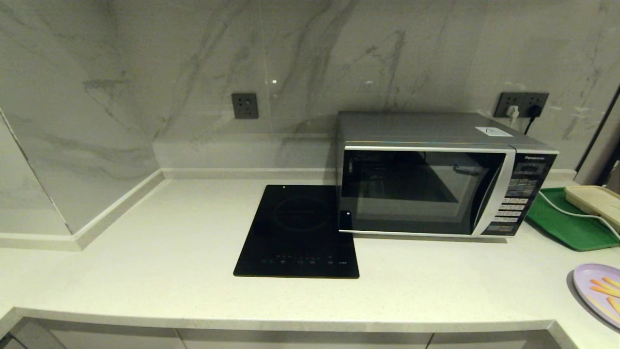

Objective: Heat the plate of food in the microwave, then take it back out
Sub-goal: Open the microwave oven

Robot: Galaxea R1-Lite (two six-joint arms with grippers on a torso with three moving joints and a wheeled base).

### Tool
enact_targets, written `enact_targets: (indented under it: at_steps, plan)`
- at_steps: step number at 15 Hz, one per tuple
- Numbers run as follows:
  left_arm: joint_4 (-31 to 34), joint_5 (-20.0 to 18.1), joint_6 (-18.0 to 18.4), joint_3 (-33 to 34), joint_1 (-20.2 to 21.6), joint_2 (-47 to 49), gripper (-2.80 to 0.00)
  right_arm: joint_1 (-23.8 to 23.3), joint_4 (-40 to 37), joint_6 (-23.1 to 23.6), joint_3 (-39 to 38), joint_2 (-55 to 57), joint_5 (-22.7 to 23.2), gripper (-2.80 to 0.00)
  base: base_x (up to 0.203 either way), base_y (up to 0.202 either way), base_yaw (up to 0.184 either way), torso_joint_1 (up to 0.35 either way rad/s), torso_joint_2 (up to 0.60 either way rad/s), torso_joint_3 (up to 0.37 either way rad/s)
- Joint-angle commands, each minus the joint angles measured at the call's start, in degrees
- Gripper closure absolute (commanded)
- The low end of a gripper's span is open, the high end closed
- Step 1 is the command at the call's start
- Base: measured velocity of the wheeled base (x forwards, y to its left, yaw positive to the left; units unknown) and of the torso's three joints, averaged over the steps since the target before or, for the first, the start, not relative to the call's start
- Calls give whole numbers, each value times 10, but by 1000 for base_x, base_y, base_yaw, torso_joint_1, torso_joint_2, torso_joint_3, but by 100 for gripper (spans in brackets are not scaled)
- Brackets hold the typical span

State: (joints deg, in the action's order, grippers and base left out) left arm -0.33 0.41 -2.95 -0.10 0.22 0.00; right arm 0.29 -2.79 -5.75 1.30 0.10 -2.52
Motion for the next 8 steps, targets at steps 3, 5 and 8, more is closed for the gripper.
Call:
enact_targets:
  at_steps: [3, 5, 8]
  plan:
    - [0, 0, 0, 0, 0, 0, 0, 0, 2, 22, -2, 0, 7, 0, 0, 0, 0, 0, 0, 0]
    - [0, 0, 0, 0, 0, 0, 0, 0, 3, 22, -2, 0, 7, 0, 0, 0, 0, 0, 0, 0]
    - [0, 0, 0, 0, 0, -1, 0, 1, -6, 39, 1, 2, 10, 0, 0, 0, 0, 0, 0, 0]
